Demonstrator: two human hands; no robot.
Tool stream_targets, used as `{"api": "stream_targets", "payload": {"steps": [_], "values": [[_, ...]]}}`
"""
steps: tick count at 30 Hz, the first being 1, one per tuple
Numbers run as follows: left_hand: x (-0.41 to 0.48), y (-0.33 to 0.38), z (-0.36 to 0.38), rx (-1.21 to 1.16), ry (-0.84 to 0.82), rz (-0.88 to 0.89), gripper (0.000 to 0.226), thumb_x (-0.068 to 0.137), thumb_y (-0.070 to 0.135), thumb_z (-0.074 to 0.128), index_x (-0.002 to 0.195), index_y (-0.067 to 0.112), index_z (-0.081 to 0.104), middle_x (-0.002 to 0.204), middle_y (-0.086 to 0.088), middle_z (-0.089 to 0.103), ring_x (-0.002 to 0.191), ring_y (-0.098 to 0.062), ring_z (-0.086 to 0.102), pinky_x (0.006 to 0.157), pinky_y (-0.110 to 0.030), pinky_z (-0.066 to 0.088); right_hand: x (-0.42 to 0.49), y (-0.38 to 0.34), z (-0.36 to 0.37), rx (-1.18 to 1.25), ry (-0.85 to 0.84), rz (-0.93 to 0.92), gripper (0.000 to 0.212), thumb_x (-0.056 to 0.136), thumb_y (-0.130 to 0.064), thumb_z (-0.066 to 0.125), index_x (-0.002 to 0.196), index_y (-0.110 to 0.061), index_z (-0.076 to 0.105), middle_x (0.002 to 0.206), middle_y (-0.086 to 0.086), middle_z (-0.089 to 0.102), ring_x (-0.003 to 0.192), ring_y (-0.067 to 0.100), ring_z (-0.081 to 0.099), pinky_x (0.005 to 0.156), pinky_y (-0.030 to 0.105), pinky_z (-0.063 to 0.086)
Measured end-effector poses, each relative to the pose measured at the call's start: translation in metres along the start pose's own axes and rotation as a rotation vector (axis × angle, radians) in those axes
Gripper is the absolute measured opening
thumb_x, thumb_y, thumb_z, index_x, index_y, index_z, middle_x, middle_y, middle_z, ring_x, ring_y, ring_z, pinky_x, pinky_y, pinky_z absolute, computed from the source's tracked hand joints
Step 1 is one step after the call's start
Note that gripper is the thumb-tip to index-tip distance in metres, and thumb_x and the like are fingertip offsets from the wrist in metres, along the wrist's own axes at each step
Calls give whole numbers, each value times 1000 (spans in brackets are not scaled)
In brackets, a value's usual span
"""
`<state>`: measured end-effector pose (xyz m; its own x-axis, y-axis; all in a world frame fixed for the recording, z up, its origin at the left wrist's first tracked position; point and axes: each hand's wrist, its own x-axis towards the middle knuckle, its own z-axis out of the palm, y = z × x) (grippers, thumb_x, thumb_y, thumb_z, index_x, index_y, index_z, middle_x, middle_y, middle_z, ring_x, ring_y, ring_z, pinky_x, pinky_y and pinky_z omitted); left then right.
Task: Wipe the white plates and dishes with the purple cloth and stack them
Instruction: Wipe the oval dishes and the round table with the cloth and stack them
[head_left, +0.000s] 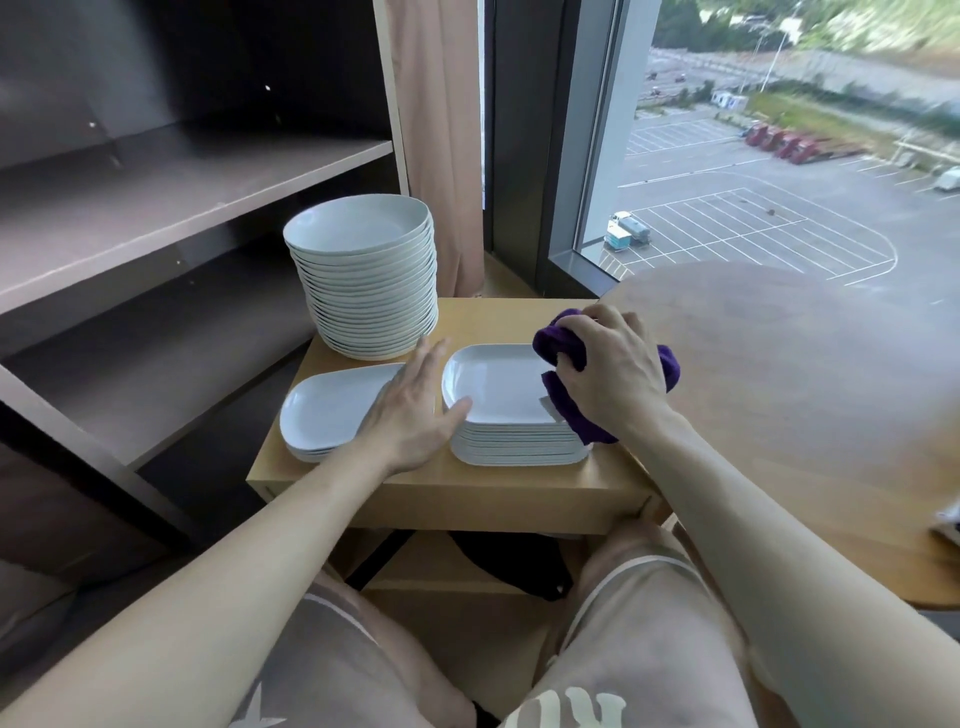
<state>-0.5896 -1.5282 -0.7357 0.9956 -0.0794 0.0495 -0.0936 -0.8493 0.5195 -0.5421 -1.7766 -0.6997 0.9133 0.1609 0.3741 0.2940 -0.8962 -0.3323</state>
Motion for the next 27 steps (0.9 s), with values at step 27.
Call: {"api": "stream_targets", "payload": {"steps": [27], "values": [[41, -23, 21, -233, -248, -155, 129, 48, 85, 81, 150, 53, 8, 148, 12, 39, 137, -17, 41, 112, -45, 43, 40, -31, 58, -126, -321, -243, 37, 89, -43, 50, 123, -32, 60, 124, -7, 56, 104, 25, 49, 87, 42, 38]]}}
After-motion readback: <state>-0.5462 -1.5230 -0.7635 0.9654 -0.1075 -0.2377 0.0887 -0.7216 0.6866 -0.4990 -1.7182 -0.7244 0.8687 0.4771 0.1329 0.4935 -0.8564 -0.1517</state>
